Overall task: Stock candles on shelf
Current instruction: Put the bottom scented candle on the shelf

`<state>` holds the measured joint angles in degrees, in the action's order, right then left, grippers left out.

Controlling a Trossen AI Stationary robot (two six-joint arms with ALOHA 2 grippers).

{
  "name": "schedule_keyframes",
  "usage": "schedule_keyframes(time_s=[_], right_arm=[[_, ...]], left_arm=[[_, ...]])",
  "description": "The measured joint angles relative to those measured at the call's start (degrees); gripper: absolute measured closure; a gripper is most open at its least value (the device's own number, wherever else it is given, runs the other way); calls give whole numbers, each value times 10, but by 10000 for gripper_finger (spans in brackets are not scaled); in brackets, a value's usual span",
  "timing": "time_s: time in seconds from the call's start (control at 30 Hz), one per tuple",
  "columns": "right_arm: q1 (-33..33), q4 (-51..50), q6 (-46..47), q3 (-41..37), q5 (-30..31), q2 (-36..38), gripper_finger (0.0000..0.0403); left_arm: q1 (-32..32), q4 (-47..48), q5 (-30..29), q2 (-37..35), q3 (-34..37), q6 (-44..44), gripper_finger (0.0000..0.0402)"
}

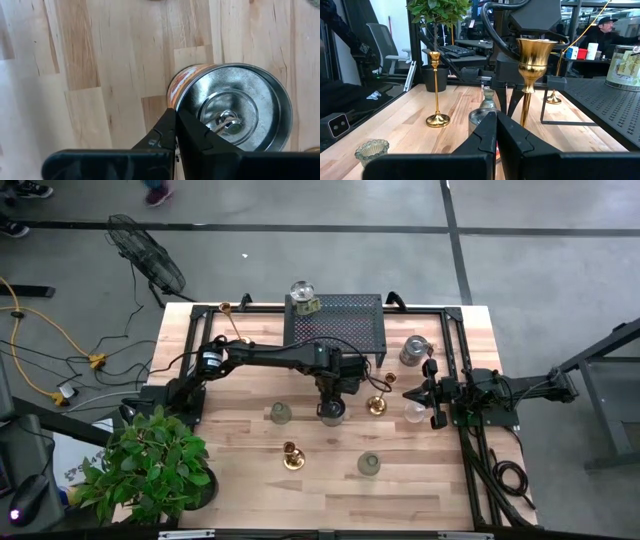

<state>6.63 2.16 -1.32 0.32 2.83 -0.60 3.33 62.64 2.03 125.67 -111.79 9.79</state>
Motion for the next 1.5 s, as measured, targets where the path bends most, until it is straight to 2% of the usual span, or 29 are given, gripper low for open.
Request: schedule_keyframes(time_s=[0.6,0.9,1.2,1.33,1.5], right_arm=[[0,0,0,0,0,0,400],[0,0,0,0,0,0,400],[0,0,0,0,0,0,400],[0,0,0,0,0,0,400],[0,0,0,0,0,0,400]], left_arm=[[0,99,-35,6,-82,5,401],[0,109,-31,5,-87,9,401],[0,174,-42,2,-183,21,401],[4,203,-65,2,-231,22,401],[17,199,-78,-14,-231,20,401]])
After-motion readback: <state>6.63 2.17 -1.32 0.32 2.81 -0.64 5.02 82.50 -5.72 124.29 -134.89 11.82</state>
